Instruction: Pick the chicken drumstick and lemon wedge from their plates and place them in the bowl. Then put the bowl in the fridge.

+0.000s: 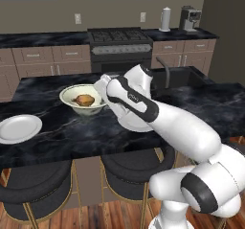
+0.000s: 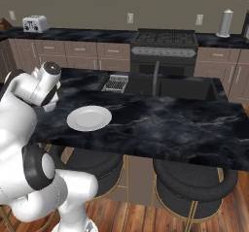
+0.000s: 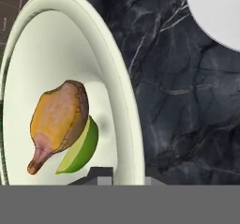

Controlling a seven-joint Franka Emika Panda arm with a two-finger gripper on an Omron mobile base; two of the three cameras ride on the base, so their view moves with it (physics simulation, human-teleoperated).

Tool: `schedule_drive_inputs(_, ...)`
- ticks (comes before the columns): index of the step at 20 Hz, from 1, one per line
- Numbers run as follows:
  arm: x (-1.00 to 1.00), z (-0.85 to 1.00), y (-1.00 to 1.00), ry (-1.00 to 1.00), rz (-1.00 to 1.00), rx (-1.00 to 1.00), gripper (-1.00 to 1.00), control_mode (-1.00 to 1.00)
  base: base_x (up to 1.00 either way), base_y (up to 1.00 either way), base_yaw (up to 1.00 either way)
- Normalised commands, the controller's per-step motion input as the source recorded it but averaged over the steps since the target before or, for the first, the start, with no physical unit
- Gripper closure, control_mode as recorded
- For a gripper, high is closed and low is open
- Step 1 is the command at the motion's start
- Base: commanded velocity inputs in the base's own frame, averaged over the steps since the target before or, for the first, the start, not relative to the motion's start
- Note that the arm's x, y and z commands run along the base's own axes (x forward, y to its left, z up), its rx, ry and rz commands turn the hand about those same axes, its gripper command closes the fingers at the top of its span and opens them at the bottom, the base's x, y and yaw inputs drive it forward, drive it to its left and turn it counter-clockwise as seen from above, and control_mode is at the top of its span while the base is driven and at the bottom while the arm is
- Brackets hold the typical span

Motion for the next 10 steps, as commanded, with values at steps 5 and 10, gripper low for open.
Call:
schedule_drive_inputs(5, -0.38, 0.29, -0.19, -0.03, -0.01, 0.06, 1.00, -1.00, 0.00, 0.00, 0.00)
schedule_drive_inputs(10, -0.30, 0.19, -0.14, -0.05, 0.00, 0.01, 1.00, -1.00, 0.00, 0.00, 0.00)
